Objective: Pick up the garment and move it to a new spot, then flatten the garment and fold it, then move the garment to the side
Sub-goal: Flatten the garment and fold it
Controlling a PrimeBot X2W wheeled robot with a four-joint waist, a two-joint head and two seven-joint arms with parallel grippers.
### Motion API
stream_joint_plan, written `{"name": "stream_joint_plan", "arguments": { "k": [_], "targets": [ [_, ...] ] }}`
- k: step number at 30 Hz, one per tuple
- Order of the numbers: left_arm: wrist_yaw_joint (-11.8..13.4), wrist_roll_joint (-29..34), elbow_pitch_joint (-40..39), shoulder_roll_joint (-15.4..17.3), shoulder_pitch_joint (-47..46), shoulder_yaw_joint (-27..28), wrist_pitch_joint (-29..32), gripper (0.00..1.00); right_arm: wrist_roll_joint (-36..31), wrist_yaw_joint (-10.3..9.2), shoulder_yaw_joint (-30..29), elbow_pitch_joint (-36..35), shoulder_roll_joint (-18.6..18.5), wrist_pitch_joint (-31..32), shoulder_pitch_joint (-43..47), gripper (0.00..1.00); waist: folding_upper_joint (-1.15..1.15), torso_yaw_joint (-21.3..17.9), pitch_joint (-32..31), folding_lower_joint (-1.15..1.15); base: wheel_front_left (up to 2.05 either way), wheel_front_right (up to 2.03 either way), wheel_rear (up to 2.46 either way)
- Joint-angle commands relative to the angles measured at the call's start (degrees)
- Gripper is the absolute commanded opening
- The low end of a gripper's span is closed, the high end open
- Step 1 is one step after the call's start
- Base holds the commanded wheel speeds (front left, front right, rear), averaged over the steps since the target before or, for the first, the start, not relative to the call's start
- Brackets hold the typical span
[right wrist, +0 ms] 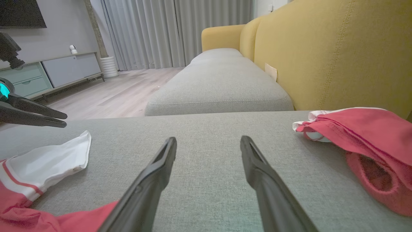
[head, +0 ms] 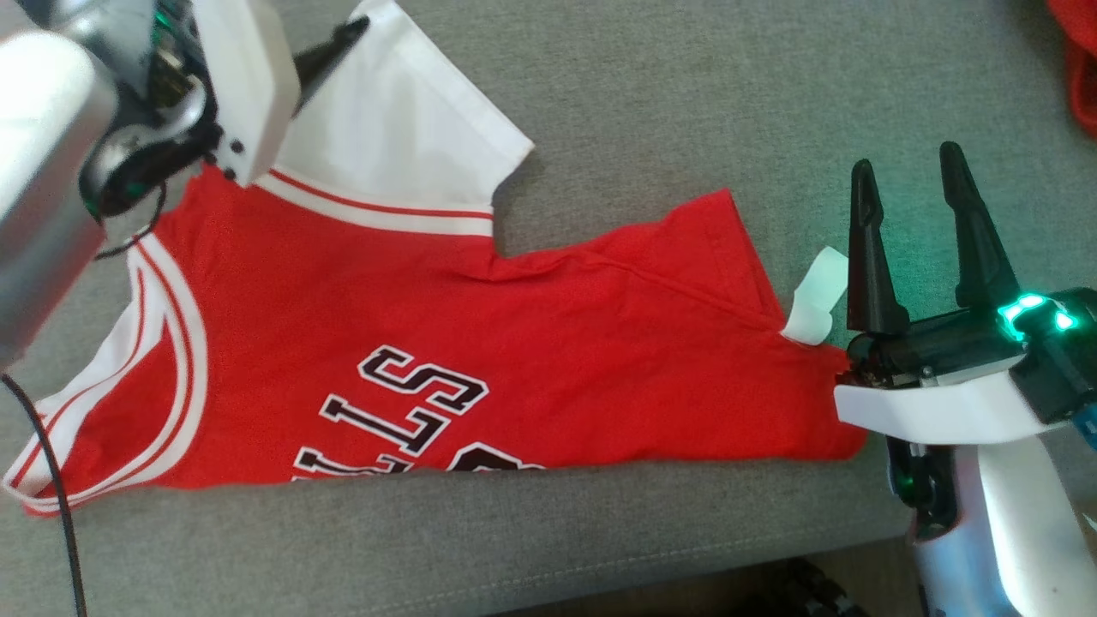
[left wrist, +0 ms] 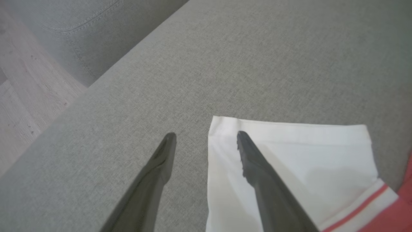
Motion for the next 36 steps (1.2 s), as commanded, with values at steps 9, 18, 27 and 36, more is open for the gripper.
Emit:
{"name": "stream_joint_plan", "arguments": {
  "k": [9, 18, 27, 36],
  "targets": [
    [0.0, -1.7, 5.8, 2.4, -8.2, -4.7, -5.1, 1.0, 0.7, 0.37, 1.2, -2.3, 0.3, -0.4, 0.1, 1.0, 0.0, -1.8, 2.0, 0.0, 0.0, 0.0, 0.0],
    [0.0, -4.2, 8.3, 1.8, -10.7, -9.1, -6.9, 1.0, 1.8, 0.37, 1.5, -2.4, 0.4, -0.4, 0.1, 1.0, 0.0, -2.8, 2.9, 0.0, 0.0, 0.0, 0.0],
    [0.0, -5.1, 5.2, 1.6, -11.4, -10.5, -5.3, 1.0, 2.6, 0.37, 1.3, -2.5, 0.4, -0.4, 0.2, 1.0, 0.0, -3.3, 3.0, 0.0, 0.0, 0.0, 0.0],
    [0.0, -4.2, 5.6, 2.6, -11.3, -10.7, -2.0, 0.49, 3.1, 0.37, 1.5, -2.5, 0.4, -0.4, -0.4, 1.0, 0.0, -4.1, 3.7, 0.0, 0.0, 0.0, 0.0]
  ]
}}
